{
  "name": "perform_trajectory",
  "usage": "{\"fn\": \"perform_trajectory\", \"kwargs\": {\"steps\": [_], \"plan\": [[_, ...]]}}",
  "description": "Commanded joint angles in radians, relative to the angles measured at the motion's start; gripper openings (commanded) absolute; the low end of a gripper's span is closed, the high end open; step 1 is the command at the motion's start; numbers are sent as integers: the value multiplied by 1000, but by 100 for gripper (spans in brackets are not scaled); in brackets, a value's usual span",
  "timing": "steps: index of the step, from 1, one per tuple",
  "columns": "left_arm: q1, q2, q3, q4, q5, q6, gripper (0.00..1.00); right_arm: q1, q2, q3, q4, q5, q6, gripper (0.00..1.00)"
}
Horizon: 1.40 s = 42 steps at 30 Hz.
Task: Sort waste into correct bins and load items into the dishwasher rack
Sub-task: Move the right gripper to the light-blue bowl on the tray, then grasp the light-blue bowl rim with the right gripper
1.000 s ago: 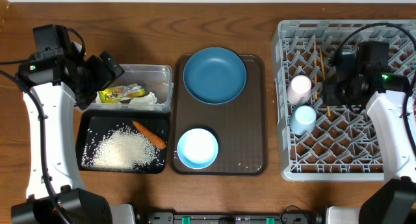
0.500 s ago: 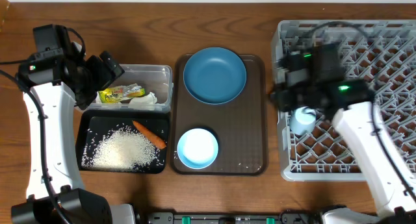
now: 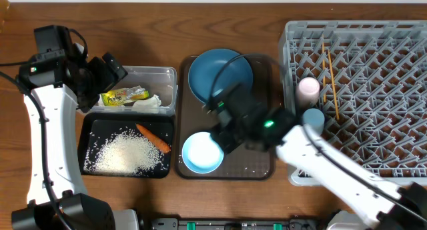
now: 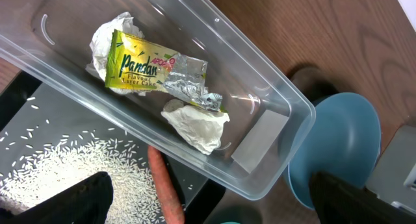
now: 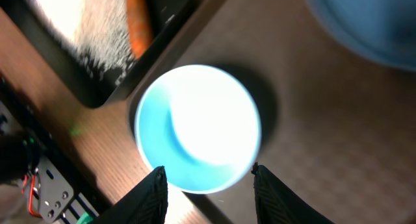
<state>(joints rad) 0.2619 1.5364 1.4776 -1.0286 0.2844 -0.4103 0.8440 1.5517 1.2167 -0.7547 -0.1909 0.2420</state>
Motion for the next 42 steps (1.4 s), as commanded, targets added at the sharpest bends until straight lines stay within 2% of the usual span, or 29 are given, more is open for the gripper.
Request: {"fn": "perform_trajectory", "kwargs": {"steps": [1, 9, 16, 25, 34, 42], "plan": [[4, -2, 0, -3, -9, 14, 98, 81, 61, 14, 23, 53, 46, 43], [4, -2, 0, -3, -9, 14, 98, 201, 198, 14, 109, 53, 45, 45], [4, -2, 0, -3, -9, 14, 98, 250, 263, 14, 152, 53, 45, 46], [4, -2, 0, -3, -9, 14, 98, 270, 282, 14, 153, 56, 42, 45], [4, -2, 0, -3, -9, 14, 98, 271, 283, 8, 161, 108, 42, 39], [4, -2, 0, -3, -9, 14, 98, 276, 283, 5, 161, 108, 42, 38]]}}
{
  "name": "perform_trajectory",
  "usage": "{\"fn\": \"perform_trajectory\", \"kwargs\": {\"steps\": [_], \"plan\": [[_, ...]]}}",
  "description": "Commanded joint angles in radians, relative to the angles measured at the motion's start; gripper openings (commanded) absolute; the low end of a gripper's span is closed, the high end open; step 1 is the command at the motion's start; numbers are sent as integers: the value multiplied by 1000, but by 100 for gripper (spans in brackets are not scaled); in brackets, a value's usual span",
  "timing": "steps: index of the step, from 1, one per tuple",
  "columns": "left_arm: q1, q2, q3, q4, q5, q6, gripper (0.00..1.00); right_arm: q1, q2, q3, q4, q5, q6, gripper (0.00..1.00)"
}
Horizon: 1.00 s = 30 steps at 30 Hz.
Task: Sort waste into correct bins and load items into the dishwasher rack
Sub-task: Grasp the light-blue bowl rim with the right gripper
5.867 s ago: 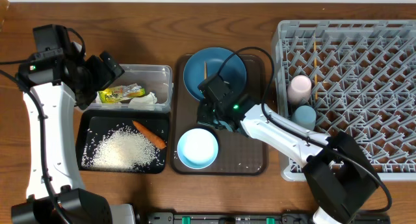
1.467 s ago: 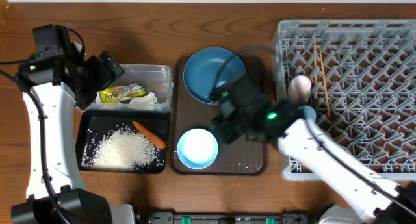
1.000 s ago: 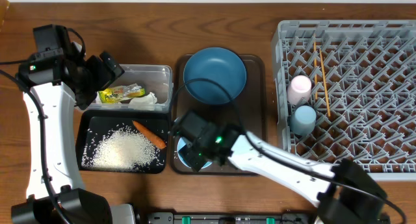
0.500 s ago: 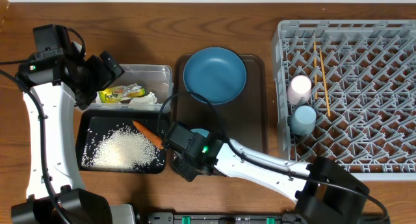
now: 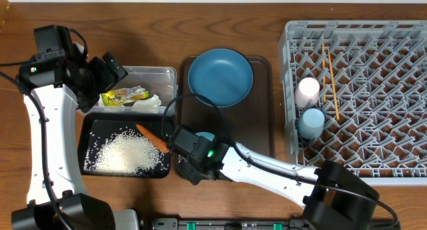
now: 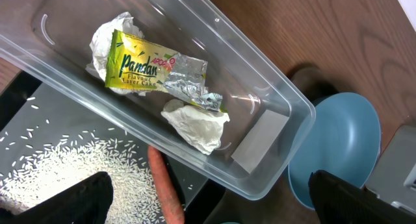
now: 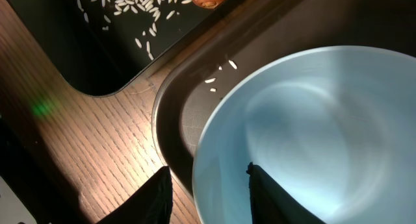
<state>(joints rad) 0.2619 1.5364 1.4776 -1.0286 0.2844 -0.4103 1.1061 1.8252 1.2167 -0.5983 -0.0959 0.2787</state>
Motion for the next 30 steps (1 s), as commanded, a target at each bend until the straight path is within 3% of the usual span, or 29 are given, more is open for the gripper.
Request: {"fn": "perform_trajectory", "kwargs": {"steps": [1, 13, 18, 30], "plan": [[4, -2, 0, -3, -9, 14, 98, 16, 10, 4, 5, 13, 5, 38], [4, -2, 0, -3, -9, 14, 98, 29, 10, -21, 36, 18, 5, 38], [4, -2, 0, -3, -9, 14, 98, 29, 10, -32, 42, 21, 5, 31], [4, -2, 0, -3, -9, 14, 98, 29, 10, -49, 53, 21, 5, 27]]}}
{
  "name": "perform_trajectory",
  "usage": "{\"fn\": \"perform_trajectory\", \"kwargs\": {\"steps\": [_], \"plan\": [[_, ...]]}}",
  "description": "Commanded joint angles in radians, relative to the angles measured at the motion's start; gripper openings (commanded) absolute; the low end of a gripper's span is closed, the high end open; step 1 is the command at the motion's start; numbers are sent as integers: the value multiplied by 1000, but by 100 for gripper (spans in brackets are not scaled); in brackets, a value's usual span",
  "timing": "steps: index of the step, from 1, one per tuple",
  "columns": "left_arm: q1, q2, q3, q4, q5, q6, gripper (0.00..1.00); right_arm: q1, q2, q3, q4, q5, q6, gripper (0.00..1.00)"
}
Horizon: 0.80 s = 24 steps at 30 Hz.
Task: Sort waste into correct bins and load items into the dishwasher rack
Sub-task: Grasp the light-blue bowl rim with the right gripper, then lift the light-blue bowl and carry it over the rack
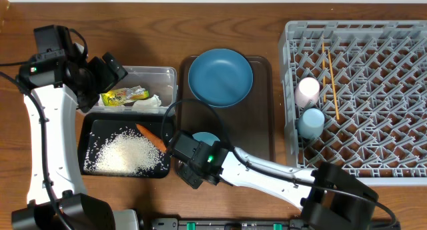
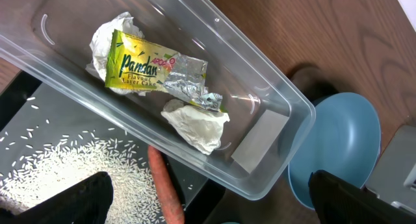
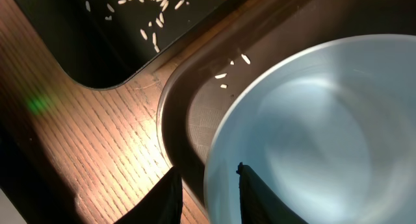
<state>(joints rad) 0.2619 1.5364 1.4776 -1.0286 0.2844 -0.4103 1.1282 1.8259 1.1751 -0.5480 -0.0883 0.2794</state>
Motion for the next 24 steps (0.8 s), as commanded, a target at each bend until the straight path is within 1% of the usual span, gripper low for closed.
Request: {"fn": "perform_trajectory", "kwargs": {"steps": [1, 7, 24], "plan": [[4, -2, 0, -3, -9, 14, 98, 6, 9, -7, 3, 13, 4, 26], [4, -2, 0, -3, -9, 14, 98, 6, 9, -7, -10, 14, 4, 23], [4, -2, 0, -3, -9, 14, 98, 6, 9, -8, -25, 21, 4, 20]]}}
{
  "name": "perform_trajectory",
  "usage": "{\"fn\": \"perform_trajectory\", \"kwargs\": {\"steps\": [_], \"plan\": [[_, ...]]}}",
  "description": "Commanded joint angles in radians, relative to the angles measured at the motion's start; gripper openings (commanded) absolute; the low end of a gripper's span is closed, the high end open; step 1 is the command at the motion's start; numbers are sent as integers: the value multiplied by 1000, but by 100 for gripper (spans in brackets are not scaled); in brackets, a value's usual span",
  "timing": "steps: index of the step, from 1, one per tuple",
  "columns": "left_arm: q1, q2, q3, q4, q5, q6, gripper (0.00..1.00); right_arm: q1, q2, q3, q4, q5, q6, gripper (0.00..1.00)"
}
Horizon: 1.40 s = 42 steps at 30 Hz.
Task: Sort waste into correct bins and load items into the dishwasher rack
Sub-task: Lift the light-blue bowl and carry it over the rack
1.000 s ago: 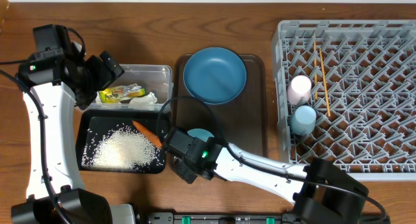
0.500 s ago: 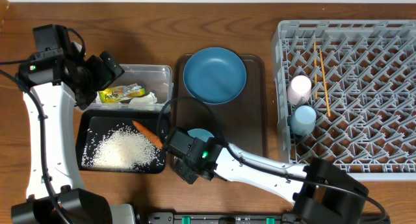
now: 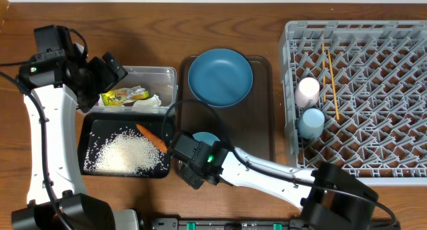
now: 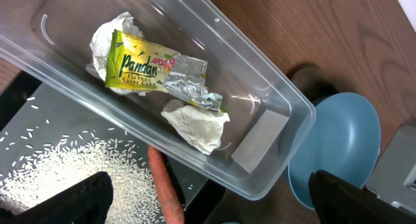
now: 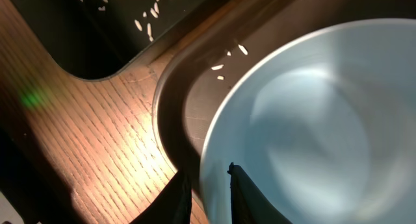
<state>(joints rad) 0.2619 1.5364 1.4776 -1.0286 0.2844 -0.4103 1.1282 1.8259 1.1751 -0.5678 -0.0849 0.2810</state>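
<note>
A light blue bowl (image 3: 204, 138) (image 5: 305, 120) sits at the near left corner of the brown serving tray (image 3: 257, 140). My right gripper (image 3: 193, 161) (image 5: 207, 177) is down at that corner, one finger outside the bowl's rim and one inside, shut on the rim. A darker blue plate (image 3: 220, 77) lies at the tray's far end. My left gripper (image 3: 100, 80) (image 4: 208, 185) hangs open and empty over the clear bin (image 4: 273, 100) that holds a yellow wrapper (image 4: 146, 68) and crumpled tissue.
A black tray (image 3: 90, 131) with rice and a carrot (image 3: 152, 138) lies left of the serving tray. The grey dishwasher rack (image 3: 373, 90) on the right holds a pink cup (image 3: 308, 89), a blue cup (image 3: 311, 121) and chopsticks (image 3: 328, 77).
My right gripper's fingers have drawn closer together on the light blue bowl's rim. The bowl and the left arm have not moved.
My right gripper first hovered wide open high above the light blue bowl. Then it was low at the bowl's near left rim, still wide. Its fingers then stood narrower across the rim, and now they pinch it. The left arm stayed over the clear bin throughout.
</note>
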Motion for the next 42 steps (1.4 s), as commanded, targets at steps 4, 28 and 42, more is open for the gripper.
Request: {"fn": "perform_trajectory", "kwargs": {"steps": [4, 28, 42], "plan": [[4, -2, 0, -3, -9, 14, 98, 6, 9, -8, -8, 18, 2, 20], [4, -2, 0, -3, -9, 14, 98, -3, -10, 26, -16, 16, 3, 1], [4, -2, 0, -3, -9, 14, 98, -296, -410, 98, -92, -16, 24, 1]]}}
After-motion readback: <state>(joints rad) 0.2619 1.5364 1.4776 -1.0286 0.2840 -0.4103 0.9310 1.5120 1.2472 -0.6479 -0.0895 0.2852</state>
